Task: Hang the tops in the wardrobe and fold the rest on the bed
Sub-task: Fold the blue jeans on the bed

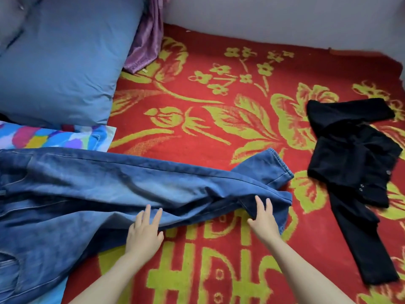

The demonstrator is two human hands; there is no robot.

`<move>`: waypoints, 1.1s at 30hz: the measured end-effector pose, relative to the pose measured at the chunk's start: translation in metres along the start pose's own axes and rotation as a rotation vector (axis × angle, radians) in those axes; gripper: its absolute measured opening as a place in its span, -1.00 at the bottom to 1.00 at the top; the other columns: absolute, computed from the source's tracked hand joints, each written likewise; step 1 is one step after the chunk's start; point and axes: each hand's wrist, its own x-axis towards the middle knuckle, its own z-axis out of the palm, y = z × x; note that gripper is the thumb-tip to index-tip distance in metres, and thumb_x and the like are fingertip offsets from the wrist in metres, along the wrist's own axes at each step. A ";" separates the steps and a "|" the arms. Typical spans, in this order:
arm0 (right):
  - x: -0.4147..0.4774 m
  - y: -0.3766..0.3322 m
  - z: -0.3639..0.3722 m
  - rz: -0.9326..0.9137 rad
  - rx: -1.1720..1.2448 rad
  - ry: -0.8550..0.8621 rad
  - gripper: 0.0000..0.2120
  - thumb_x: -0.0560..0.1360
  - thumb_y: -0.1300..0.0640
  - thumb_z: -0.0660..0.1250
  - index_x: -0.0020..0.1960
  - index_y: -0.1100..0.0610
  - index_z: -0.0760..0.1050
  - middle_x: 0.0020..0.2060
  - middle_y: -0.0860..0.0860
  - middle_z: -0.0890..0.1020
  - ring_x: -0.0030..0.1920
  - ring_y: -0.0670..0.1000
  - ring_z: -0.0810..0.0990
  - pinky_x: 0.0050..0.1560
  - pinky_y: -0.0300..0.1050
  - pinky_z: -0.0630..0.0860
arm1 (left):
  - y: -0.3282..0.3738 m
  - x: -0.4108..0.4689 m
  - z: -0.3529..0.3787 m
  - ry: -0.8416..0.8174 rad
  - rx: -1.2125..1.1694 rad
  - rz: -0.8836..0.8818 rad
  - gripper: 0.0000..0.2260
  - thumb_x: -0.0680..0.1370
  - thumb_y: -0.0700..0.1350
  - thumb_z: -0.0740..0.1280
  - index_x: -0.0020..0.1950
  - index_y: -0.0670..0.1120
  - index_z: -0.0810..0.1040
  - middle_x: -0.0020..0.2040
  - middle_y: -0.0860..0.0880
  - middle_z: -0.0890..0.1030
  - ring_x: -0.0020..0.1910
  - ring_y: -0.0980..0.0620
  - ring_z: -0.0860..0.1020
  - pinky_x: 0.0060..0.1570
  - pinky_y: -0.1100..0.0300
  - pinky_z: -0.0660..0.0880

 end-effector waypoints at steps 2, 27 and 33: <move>0.018 0.000 0.000 -0.041 0.062 0.003 -0.29 0.48 0.23 0.26 0.52 -0.06 0.01 0.52 0.05 -0.17 0.01 0.17 0.55 -0.15 -0.08 0.50 | 0.003 0.015 0.007 0.005 0.023 0.026 -0.42 0.63 0.06 0.07 0.54 0.05 -0.18 0.55 -0.10 -0.16 0.52 -0.07 -0.07 0.41 0.07 0.11; 0.072 -0.017 0.008 -0.157 -0.508 -0.196 -0.29 0.52 0.13 0.23 0.53 -0.05 -0.10 0.52 0.13 -0.11 0.51 0.13 -0.02 0.38 0.04 0.21 | -0.022 0.021 0.077 0.697 0.106 0.278 -0.55 0.41 -0.06 0.11 0.29 -0.09 0.36 0.28 -0.32 0.46 0.26 -0.23 0.35 0.15 -0.14 0.29; 0.071 0.003 0.057 -0.179 -0.535 -0.061 -0.35 0.53 0.25 0.15 0.53 0.02 -0.05 0.47 0.04 0.12 0.42 0.10 0.17 0.22 0.00 0.36 | -0.045 0.012 0.116 0.662 0.207 0.282 -0.51 0.36 -0.12 0.26 0.31 -0.05 0.36 0.41 -0.32 0.25 0.34 -0.26 0.30 0.22 -0.19 0.25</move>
